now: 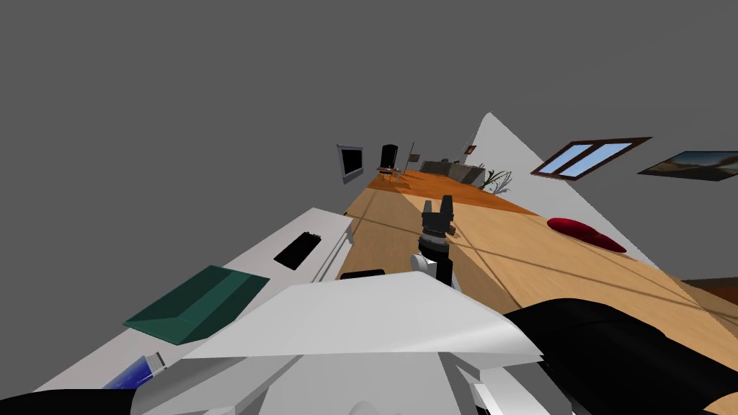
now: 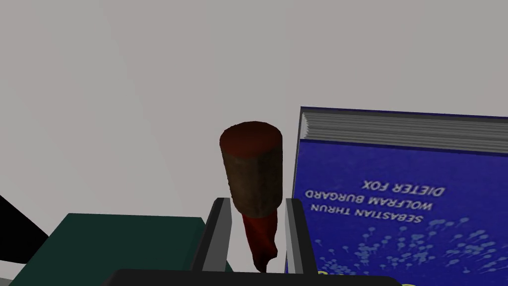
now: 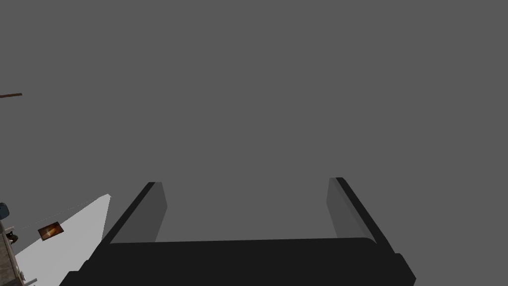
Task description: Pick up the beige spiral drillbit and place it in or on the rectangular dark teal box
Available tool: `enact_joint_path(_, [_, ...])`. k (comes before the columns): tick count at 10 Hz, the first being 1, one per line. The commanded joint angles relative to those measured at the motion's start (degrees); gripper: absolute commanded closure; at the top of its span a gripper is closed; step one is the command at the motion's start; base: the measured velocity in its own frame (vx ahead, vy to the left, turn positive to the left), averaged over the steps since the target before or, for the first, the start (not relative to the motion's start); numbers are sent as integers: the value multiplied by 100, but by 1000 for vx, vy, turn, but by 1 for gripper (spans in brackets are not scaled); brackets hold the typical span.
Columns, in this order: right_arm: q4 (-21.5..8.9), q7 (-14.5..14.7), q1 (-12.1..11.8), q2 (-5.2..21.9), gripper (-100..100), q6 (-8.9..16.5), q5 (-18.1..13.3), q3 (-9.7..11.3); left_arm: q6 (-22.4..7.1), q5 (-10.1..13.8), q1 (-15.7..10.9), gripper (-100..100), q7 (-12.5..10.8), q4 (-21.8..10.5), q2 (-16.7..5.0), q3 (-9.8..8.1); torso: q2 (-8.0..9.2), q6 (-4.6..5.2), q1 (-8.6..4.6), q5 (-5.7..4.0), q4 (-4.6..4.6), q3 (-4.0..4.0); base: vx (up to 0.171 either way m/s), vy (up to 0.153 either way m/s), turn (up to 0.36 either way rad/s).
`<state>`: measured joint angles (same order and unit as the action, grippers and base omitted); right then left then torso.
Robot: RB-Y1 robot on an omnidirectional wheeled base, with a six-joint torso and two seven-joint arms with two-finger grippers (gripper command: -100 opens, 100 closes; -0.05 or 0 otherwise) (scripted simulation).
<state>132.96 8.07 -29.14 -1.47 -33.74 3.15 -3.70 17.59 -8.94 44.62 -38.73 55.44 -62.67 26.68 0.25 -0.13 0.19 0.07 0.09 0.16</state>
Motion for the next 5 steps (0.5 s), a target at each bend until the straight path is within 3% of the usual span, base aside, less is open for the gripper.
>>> enact_joint_path(1, [0, 0, 0, 0, 0, 0, 0, 0, 16, 121, 141, 100, -226, 111, -282, -54, 0, 0, 0, 0, 0, 0, -37, -12, -113])
enact_joint_path(2, [0, 0, 1, 0, 0, 0, 0, 0, 16, 121, 141, 100, -226, 111, -282, -54, 1, 8, 1, -6, 1, 1, -32, -9, -75])
enact_joint_path(5, [0, 0, 0, 0, 0, 0, 0, 0, 172, 299, 254, 100, -623, 94, -716, -67, -1, 8, -1, -4, 2, 1, -33, -11, -99])
